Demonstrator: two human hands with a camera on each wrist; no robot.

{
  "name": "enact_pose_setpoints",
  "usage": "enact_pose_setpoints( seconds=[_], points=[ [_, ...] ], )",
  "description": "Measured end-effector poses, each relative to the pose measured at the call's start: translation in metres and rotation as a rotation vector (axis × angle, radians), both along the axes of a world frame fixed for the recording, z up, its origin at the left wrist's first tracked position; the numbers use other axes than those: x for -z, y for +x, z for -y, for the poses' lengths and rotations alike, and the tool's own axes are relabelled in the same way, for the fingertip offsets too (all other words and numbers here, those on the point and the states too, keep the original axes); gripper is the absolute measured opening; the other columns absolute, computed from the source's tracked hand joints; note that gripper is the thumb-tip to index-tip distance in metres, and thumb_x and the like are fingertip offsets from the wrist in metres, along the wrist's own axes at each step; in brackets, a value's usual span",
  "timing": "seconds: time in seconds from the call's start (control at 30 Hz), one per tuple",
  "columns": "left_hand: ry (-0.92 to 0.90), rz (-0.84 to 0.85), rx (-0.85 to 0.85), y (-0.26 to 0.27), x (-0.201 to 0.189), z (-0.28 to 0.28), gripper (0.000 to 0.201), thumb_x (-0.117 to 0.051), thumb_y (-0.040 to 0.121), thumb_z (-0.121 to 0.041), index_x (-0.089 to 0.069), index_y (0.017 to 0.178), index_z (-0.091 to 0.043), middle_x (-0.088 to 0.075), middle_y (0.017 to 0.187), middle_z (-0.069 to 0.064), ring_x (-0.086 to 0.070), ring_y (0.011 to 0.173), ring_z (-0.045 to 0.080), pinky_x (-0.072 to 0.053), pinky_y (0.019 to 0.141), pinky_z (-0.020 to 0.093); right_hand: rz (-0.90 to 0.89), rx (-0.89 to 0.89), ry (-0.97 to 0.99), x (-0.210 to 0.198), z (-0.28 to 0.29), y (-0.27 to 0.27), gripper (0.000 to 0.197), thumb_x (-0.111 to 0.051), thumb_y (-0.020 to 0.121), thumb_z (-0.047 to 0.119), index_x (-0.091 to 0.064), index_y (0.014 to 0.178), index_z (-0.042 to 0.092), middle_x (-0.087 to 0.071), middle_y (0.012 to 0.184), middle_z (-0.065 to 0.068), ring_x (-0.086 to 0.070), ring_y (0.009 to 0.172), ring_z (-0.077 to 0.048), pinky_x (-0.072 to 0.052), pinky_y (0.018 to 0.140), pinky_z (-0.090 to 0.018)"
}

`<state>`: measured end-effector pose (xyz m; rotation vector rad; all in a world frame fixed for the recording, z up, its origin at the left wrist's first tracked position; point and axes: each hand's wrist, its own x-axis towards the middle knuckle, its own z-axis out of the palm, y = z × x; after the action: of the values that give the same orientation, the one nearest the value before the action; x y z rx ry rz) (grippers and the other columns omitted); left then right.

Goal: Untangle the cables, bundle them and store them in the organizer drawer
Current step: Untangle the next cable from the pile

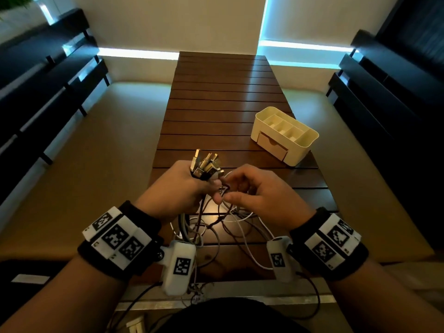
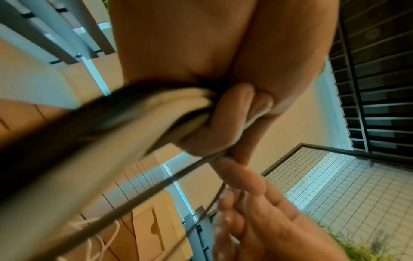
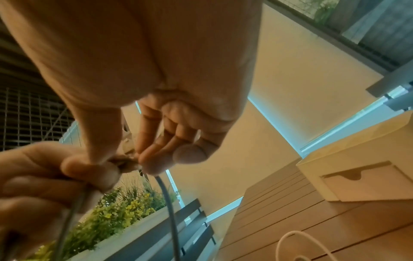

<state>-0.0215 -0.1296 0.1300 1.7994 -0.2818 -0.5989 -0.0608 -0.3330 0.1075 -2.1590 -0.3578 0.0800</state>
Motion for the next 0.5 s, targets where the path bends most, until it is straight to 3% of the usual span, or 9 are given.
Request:
enact_pose_setpoints(
  seconds=[0.1,0.2,0.33,0.43,0.5],
  points=[
    [-0.083,-0.057,0.044,-0.004,0.002,0.004,0.01,-0.06,0.095,-0.009,-0.064,0.09,-0.001,-0.067,0.07,0.012,-0.036,0.04,0.009,-0.031,0.038,0.022,0.008,0.028,-0.021,0.001,0.005,-0.003,0.032,-0.071,0.086,0.034,-0.058,0.115,0.033,-0.058,0.094,0.021,-0.058,0.083,0.003,-0.047,0.067,-0.014],
    [-0.111,-0.068,0.046,-0.007,0.006,0.007,0.017,-0.059,0.095,-0.012,-0.064,0.101,0.003,-0.069,0.085,0.026,-0.035,0.042,0.013,-0.03,0.037,0.022,-0.01,0.016,0.033,0.0,0.008,-0.006,0.013,-0.065,0.092,0.024,-0.063,0.103,0.03,-0.066,0.091,0.007,-0.064,0.08,-0.006,-0.054,0.07,-0.019],
    [-0.016,0.029,-0.123,-0.004,0.013,0.01,0.018,-0.059,0.096,-0.02,-0.064,0.104,-0.004,-0.075,0.087,0.008,-0.04,0.051,0.02,-0.036,0.046,0.027,-0.222,-0.021,0.018,-0.001,0.012,-0.017,0.003,-0.064,0.092,0.022,-0.066,0.093,0.021,-0.072,0.082,0.001,-0.068,0.068,-0.007,-0.055,0.065,-0.019],
    [-0.031,0.016,-0.232,0.004,0.016,0.006,0.016,-0.058,0.098,-0.02,-0.063,0.102,-0.005,-0.074,0.085,0.006,-0.034,0.046,0.015,-0.033,0.04,0.024,-0.513,-0.135,-0.079,0.005,0.015,-0.027,0.005,-0.064,0.092,0.022,-0.062,0.096,0.02,-0.073,0.076,0.006,-0.07,0.07,-0.006,-0.058,0.069,-0.024],
    [-0.039,-0.001,-0.242,0.006,0.016,0.004,0.016,-0.057,0.099,-0.02,-0.062,0.102,-0.006,-0.072,0.076,0.004,-0.035,0.043,0.011,-0.033,0.039,0.023,-0.579,-0.187,-0.187,0.013,0.018,-0.031,0.004,-0.065,0.092,0.027,-0.063,0.095,0.025,-0.072,0.079,0.01,-0.069,0.073,-0.001,-0.055,0.069,-0.02]
  ],
)
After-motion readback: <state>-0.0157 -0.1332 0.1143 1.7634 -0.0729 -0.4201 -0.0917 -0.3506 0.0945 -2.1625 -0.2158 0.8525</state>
